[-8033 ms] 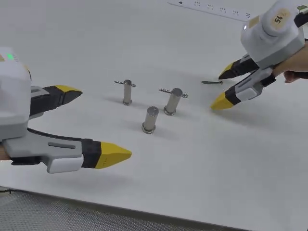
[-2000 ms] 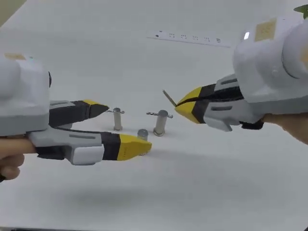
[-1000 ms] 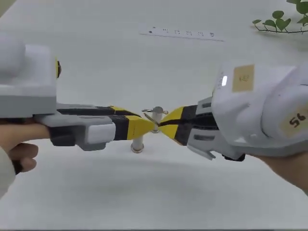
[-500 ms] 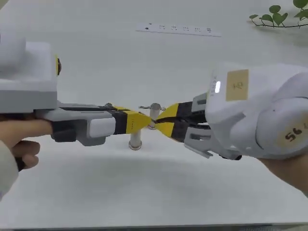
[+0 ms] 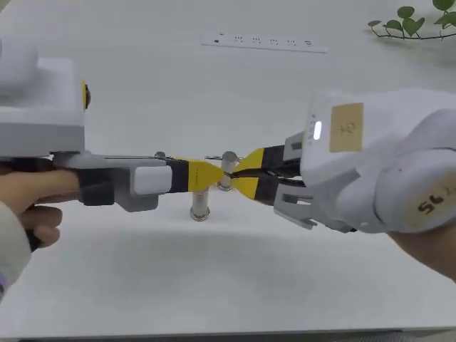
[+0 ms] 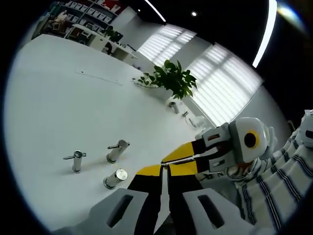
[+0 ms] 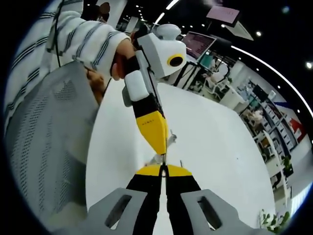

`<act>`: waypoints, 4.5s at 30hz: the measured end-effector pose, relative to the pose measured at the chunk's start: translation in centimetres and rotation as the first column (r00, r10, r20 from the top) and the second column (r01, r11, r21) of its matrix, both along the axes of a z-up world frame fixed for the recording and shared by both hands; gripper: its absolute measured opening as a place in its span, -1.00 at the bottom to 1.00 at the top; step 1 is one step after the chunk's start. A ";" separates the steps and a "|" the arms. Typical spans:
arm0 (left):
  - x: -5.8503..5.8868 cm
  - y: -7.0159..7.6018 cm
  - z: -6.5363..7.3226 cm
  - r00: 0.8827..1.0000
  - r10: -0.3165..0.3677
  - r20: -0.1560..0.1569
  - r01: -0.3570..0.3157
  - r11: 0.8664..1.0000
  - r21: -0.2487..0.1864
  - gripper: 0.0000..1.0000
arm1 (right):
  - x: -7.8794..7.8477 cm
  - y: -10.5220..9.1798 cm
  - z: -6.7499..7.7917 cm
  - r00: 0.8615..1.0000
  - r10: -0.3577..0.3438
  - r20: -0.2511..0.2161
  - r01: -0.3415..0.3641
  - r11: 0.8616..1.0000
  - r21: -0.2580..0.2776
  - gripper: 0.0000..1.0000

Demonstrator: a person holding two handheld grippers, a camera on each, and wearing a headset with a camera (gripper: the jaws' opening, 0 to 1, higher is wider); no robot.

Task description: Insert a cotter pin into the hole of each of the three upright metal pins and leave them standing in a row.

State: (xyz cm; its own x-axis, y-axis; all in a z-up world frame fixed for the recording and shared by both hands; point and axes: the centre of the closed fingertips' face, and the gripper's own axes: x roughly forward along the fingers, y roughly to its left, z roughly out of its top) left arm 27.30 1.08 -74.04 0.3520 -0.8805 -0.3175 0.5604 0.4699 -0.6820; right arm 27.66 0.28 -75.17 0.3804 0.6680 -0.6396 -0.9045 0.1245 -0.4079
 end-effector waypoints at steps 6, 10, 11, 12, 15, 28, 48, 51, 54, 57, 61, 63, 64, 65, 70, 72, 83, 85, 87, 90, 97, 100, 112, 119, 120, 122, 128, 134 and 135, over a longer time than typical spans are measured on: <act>-0.4 -0.3 0.0 0.999 0.006 -0.033 -0.007 1.000 -0.013 -0.97 | -0.1 -0.1 0.0 1.000 0.017 0.015 -0.016 1.000 -0.018 -0.95; -0.5 -0.4 0.1 0.999 0.011 -0.049 -0.012 1.000 -0.028 -0.96 | -0.1 -0.2 0.0 1.000 0.020 0.021 -0.019 1.000 -0.023 -0.95; -0.5 -0.4 0.1 0.999 0.013 -0.051 -0.015 0.999 -0.031 -0.96 | -0.1 -0.3 0.0 1.000 0.021 0.023 -0.021 0.999 -0.026 -0.95; -0.5 -0.5 0.2 0.999 0.019 -0.051 -0.020 0.999 -0.034 -0.95 | -0.1 -0.3 -0.1 0.999 0.021 0.025 -0.020 0.999 -0.028 -0.95; -0.2 -0.5 0.5 0.997 0.042 -0.062 -0.046 0.997 -0.061 -0.94 | -0.3 -0.3 -0.2 1.000 0.021 0.021 -0.020 0.999 -0.029 -0.95; -0.2 -0.7 0.0 0.998 0.030 -0.055 -0.032 0.999 -0.028 -0.93 | -0.2 -0.5 -0.1 1.000 0.012 0.015 -0.011 1.000 -0.026 -0.95; -0.5 -0.2 -0.1 0.999 0.014 -0.040 -0.014 1.000 -0.005 -1.00 | -0.7 -0.1 -0.1 0.999 0.050 -0.002 -0.050 0.998 -0.022 -0.93; -0.7 -0.1 -0.2 0.999 0.003 -0.034 -0.003 1.000 -0.001 -1.00 | -1.0 0.0 -0.1 0.997 0.068 -0.019 -0.068 0.998 -0.001 -0.91; -0.7 0.0 -0.3 0.999 0.007 -0.046 -0.007 1.000 -0.001 -1.00 | -1.1 0.3 0.0 0.997 0.065 -0.032 -0.064 0.997 0.032 -0.74; -0.8 0.2 -0.1 1.000 0.003 -0.021 -0.003 1.000 0.003 -1.00 | -1.1 0.2 0.0 0.997 0.071 -0.038 -0.070 0.997 0.031 -0.66; -1.4 0.2 0.4 0.994 -0.068 0.081 0.067 0.998 0.020 -1.00 | -1.5 0.1 -0.1 0.987 0.046 -0.155 -0.031 0.995 0.097 -0.63; -1.7 0.1 0.8 0.982 -0.107 0.159 0.102 0.994 0.038 -1.00 | -1.7 0.0 -0.2 0.976 0.036 -0.214 -0.010 0.992 0.122 -0.60; -1.8 0.1 0.9 0.978 -0.121 0.172 0.117 0.993 0.034 -0.99 | -1.6 0.0 -0.1 0.973 0.036 -0.226 -0.005 0.991 0.136 -0.59; -2.2 0.1 1.1 0.972 -0.144 0.186 0.141 0.990 0.031 -0.99 | -1.8 -0.1 -0.2 0.968 0.044 -0.247 -0.007 0.989 0.149 -0.60; -2.9 -0.2 1.7 0.927 -0.220 0.305 0.211 0.976 0.060 -0.99 | -2.6 0.1 -0.4 0.938 0.074 -0.340 -0.006 0.980 0.197 -0.70; -3.5 -0.5 2.1 0.909 -0.244 0.337 0.237 0.970 0.062 -0.99 | -2.9 0.3 -0.2 0.928 0.088 -0.362 -0.008 0.976 0.217 -0.76; -4.0 -0.8 2.0 0.865 -0.309 0.395 0.288 0.951 0.112 -0.99 | -3.8 0.5 -0.6 0.907 0.105 -0.407 -0.020 0.978 0.208 -0.88; -4.1 -0.8 1.9 0.865 -0.317 0.388 0.297 0.948 0.112 -0.99 | -4.0 0.5 -0.7 0.902 0.109 -0.419 -0.022 0.978 0.207 -0.89; -4.3 -0.7 1.8 0.853 -0.335 0.400 0.310 0.942 0.127 -0.99 | -4.2 0.5 -0.7 0.898 0.114 -0.424 -0.027 0.978 0.206 -0.89; -4.6 -0.7 1.4 0.833 -0.364 0.417 0.327 0.931 0.161 -0.99 | -4.5 0.6 -0.7 0.895 0.125 -0.428 -0.039 0.978 0.203 -0.89; -4.8 0.1 0.9 0.800 -0.413 0.435 0.363 0.911 0.196 -0.99 | -5.3 0.6 -0.5 0.879 0.168 -0.446 -0.081 0.975 0.206 -0.88; -5.0 0.5 0.5 0.773 -0.452 0.445 0.392 0.892 0.225 -0.99 | -5.8 0.6 -0.6 0.863 0.180 -0.473 -0.096 0.976 0.197 -0.88; -6.4 -1.3 -0.3 0.741 -0.516 0.430 0.431 0.856 0.286 -0.99 | -6.3 0.5 -0.7 0.849 0.195 -0.492 -0.115 0.975 0.189 -0.90; -5.8 -0.8 -0.5 0.755 -0.495 0.430 0.414 0.868 0.273 -0.98 | -5.8 0.2 -0.8 0.856 0.171 -0.487 -0.086 0.978 0.191 -0.92; -5.6 -0.8 -0.5 0.757 -0.492 0.430 0.411 0.870 0.273 -0.98 | -5.6 0.2 -0.8 0.857 0.164 -0.488 -0.078 0.978 0.192 -0.92; -5.5 -0.7 -0.5 0.759 -0.489 0.431 0.408 0.872 0.270 -0.98 | -5.5 0.1 -0.8 0.860 0.160 -0.485 -0.075 0.979 0.190 -0.92; -4.5 -0.3 -0.9 0.806 -0.440 0.396 0.372 0.897 0.239 -0.96 | -5.0 0.0 -1.3 0.870 0.135 -0.475 -0.054 0.982 0.181 -0.92; -3.8 0.3 -1.5 0.809 -0.429 0.402 0.345 0.900 0.265 -0.83 | -4.3 -0.3 -1.8 0.877 0.105 -0.468 -0.027 0.985 0.170 -0.92; -3.8 0.4 -1.7 0.810 -0.429 0.400 0.342 0.900 0.271 -0.80 | -4.0 -0.4 -1.9 0.879 0.096 -0.467 -0.018 0.985 0.169 -0.92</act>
